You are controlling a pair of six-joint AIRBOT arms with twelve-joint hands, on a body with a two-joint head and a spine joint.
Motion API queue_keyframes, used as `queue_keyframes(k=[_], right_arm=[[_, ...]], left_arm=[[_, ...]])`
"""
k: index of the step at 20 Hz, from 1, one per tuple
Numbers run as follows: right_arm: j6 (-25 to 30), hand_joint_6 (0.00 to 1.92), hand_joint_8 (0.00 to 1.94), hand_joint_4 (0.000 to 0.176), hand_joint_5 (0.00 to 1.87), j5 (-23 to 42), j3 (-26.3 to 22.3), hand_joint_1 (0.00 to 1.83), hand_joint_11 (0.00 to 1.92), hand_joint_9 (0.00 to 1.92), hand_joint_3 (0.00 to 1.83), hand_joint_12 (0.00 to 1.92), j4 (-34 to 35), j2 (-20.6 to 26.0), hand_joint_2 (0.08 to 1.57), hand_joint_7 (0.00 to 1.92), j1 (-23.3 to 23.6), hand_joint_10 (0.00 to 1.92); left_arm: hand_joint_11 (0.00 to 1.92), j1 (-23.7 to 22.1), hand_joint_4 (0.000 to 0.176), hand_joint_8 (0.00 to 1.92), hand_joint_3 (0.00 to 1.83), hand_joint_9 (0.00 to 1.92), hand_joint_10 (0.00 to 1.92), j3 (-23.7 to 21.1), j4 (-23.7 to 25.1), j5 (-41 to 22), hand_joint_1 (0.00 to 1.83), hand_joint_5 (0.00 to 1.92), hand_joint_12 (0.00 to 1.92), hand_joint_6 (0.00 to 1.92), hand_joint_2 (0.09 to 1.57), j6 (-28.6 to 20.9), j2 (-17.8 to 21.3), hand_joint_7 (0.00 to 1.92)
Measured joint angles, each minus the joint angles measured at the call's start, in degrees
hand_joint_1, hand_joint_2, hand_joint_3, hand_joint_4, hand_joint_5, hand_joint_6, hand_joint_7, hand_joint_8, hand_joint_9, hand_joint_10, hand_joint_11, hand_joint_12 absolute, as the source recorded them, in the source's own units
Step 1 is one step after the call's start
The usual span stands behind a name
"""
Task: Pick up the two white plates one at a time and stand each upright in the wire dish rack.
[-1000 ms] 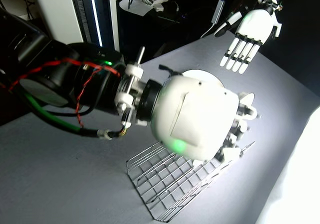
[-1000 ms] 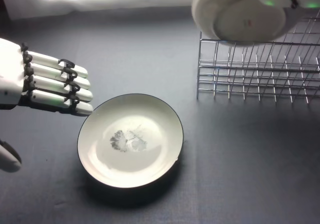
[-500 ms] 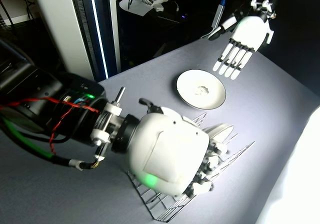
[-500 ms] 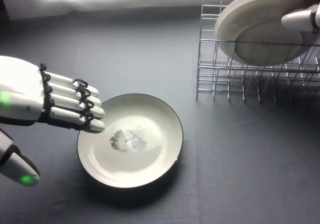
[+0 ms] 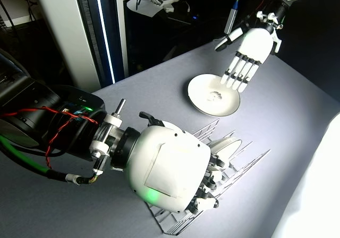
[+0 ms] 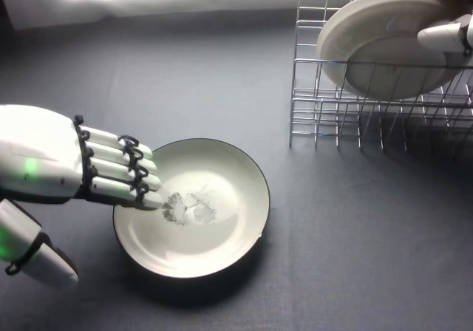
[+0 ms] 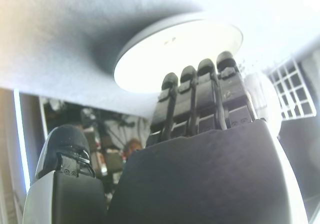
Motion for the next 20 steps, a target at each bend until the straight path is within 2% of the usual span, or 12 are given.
queue_keyframes(k=[1,2,7,9,10,11,13,14,15,16,17,20], right_arm=[[0.0,0.21,0.04,0.000,0.72,0.4,0.0,1.15,0.34,0.75,0.00,1.12,-0.2,0.0,1.12,0.80,0.0,0.03],[0.0,0.08,0.01,0.000,0.69,0.8,0.0,1.15,0.26,0.69,0.00,1.12,-0.2,0.0,1.12,0.72,0.0,0.01],[0.0,0.00,0.00,0.000,0.53,2.0,-0.1,1.10,0.08,0.52,0.00,1.09,-1.9,0.0,1.12,0.54,2.3,0.00],[0.0,0.00,0.00,0.000,0.42,2.0,-1.1,1.02,0.01,0.46,0.00,1.10,-3.8,0.2,1.14,0.48,3.7,0.00],[0.0,0.00,0.00,0.000,0.39,2.0,-2.0,1.05,0.00,0.44,0.00,1.10,-5.3,0.2,1.10,0.46,4.5,0.00],[0.0,0.00,0.00,0.000,0.34,2.0,-2.8,1.05,0.00,0.40,0.00,1.03,-6.7,0.2,1.08,0.41,5.2,0.00],[0.0,0.00,0.00,0.000,0.15,2.8,-4.9,0.98,0.00,0.17,0.00,0.61,-13.2,0.2,1.03,0.17,5.9,0.00],[0.1,0.00,0.00,0.000,0.06,3.1,-5.7,0.89,0.00,0.04,0.00,0.33,-17.4,0.1,0.97,0.05,5.9,0.00],[0.1,0.00,0.00,0.000,0.01,3.1,-6.5,0.76,0.00,0.01,0.00,0.10,-21.8,0.1,0.96,0.01,5.9,0.00],[0.1,0.00,0.00,0.000,0.00,3.2,-7.0,0.79,0.00,0.00,0.00,0.02,-24.2,0.1,0.91,0.00,5.9,0.00],[0.1,0.00,0.00,0.000,0.00,3.4,-7.7,0.80,0.00,0.00,0.00,0.00,-28.2,0.1,0.84,0.00,5.9,0.00],[0.1,0.00,0.00,0.000,0.00,4.5,-9.4,0.88,0.00,0.00,0.00,0.00,-39.3,0.1,0.76,0.00,5.9,0.00]], left_arm=[[0.00,0.2,0.000,0.00,0.00,0.00,0.00,-0.1,0.2,0.3,0.00,0.06,0.00,0.00,1.09,0.2,-0.2,0.03],[0.00,0.5,0.000,0.00,0.00,0.00,0.00,-0.1,0.0,0.7,0.00,0.06,0.00,0.00,1.09,0.3,-0.2,0.03],[0.00,1.4,0.000,0.01,0.00,0.01,0.00,0.0,-0.3,2.5,0.00,0.08,0.00,0.01,1.10,1.3,-0.8,0.04],[0.00,1.7,0.000,0.01,0.00,0.00,0.00,0.3,0.0,3.0,0.00,0.08,0.00,0.01,1.10,1.5,-0.8,0.04],[0.00,2.0,0.000,0.00,0.00,0.00,0.00,0.4,-0.3,3.2,0.00,0.07,0.00,0.00,1.10,1.7,-0.8,0.03],[0.00,2.1,0.000,0.00,0.00,0.00,0.00,0.5,-0.7,3.5,0.00,0.07,0.00,0.00,1.10,1.7,-0.8,0.04],[0.00,2.8,0.000,0.00,0.00,0.00,0.00,1.0,-1.2,3.5,0.00,0.08,0.00,0.01,1.10,2.0,-1.0,0.04],[0.00,3.2,0.000,0.00,0.00,0.00,0.00,1.3,-1.5,3.5,0.00,0.06,0.00,0.00,1.09,2.0,-1.2,0.03],[0.00,3.6,0.000,0.00,0.00,0.00,0.00,1.5,-1.5,3.6,0.00,0.06,0.00,0.00,1.10,2.1,-1.4,0.03],[0.00,3.8,0.000,0.00,0.00,0.00,0.00,1.5,-1.5,3.8,0.00,0.06,0.00,0.00,1.10,2.1,-1.5,0.02],[0.00,4.3,0.000,0.00,0.00,0.00,0.00,1.7,-1.5,4.0,0.00,0.06,0.00,0.00,1.10,2.0,-1.6,0.03],[0.00,5.5,0.000,0.00,0.00,0.00,0.00,2.2,-1.6,4.0,0.00,0.06,0.00,0.00,1.09,1.8,-1.8,0.02]])
